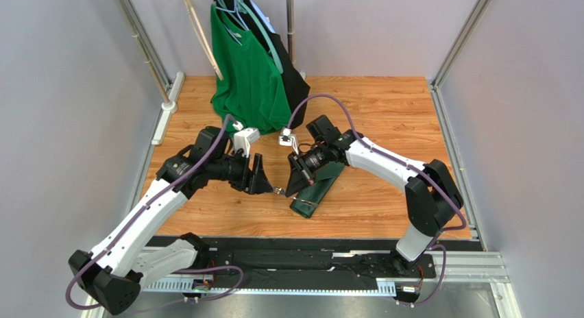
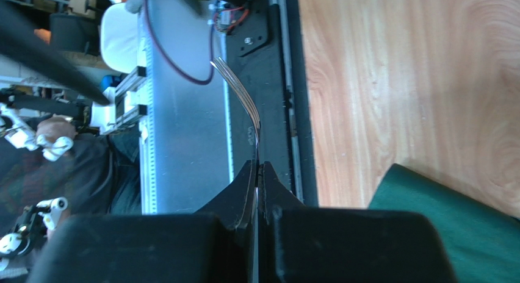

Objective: Fold the napkin into a case and place the utensils inside
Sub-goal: Pass from the right arm to the left, then insert the fork into the folded napkin.

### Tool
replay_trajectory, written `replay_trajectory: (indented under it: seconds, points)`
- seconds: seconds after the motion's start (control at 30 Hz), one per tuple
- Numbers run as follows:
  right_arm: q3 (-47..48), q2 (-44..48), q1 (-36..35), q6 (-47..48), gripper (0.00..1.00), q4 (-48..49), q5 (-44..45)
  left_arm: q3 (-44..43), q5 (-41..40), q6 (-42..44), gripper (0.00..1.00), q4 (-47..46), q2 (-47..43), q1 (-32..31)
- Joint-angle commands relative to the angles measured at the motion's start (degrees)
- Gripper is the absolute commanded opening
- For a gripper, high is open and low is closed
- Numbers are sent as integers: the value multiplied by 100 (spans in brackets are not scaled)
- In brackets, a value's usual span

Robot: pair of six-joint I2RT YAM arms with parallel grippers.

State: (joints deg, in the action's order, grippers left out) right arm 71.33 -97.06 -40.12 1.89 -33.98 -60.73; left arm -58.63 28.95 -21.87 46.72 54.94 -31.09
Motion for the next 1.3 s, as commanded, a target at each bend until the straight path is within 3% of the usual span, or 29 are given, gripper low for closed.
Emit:
replay_trajectory:
  seconds: [0.0, 0.1, 0.27, 0.47, 0.53, 0.57, 0.6, 0.63, 0.67, 0.7, 0.73, 0.83, 0.87, 0.9, 0.93, 0.97, 1.0, 1.27]
  points:
    - [-40, 433, 57, -4, 0, 101, -773, -96, 444, 411, 68, -93, 263, 24]
    - [-58, 477, 48, -22, 0, 163, -853, -113, 699, 490, 67, -66, 509, 24]
    - [-14, 486, 48, -22, 0, 154, -932, 27, 998, 482, 56, -312, 694, 24]
    - [-5, 468, 30, -74, 0, 110, -757, 351, 1262, -27, 10, -1058, 799, 24]
    - [-162, 573, 266, -1192, 17, 834, 76, 475, 1052, -422, 0, -1374, 677, 24]
    - [-529, 704, 398, -1704, 26, 1179, 227, 745, 625, -632, 0, -1515, 563, 24]
    - [-680, 1028, 695, -2110, 39, 1426, 1185, 948, 464, -1183, 0, -1986, 240, 24]
    - [-821, 1240, 838, -2531, 45, 1342, 1778, 1141, 280, -1484, 0, -2191, 80, 24]
    - [-953, 1416, 943, -2614, 57, 1132, 2315, 1518, -148, -2035, 0, -2367, -95, 24]
    - [-1076, 1826, 1136, -2789, 59, 878, 3312, 1730, -318, -2293, 0, -2830, -454, 15]
    - [-1243, 2013, 1234, -3078, 61, 893, 3626, 1958, -468, -2583, 0, -3052, -640, 15]
    - [-2173, 2734, 1331, -4053, 65, 1723, 3910, 2855, -1057, -3586, 0, -4046, -1309, -37]
    - [-2533, 2953, 1322, -4787, 67, 2058, 3963, 3083, -1389, -3883, 0, -4161, -1432, -90]
    - [-3241, 3130, 1261, -5090, 70, 3210, 3842, 3155, -1531, -3947, 0, -4327, -1572, -203]
    - [-3596, 3410, 1156, -5372, 73, 3753, 3893, 3182, -1733, -4000, 0, -4347, -1617, -248]
    - [-3826, 3482, 1051, -5766, 84, 4150, 3998, 3226, -1830, -4140, 0, -4347, -1635, -292]
    - [-4107, 3509, 789, -5848, 84, 4910, 4138, 3279, -1884, -4228, 0, -4495, -1679, -310]
    - [-3934, 2668, -417, -6209, 82, 6279, 5448, 3622, -1990, -4879, 0, -4910, -1714, -371]
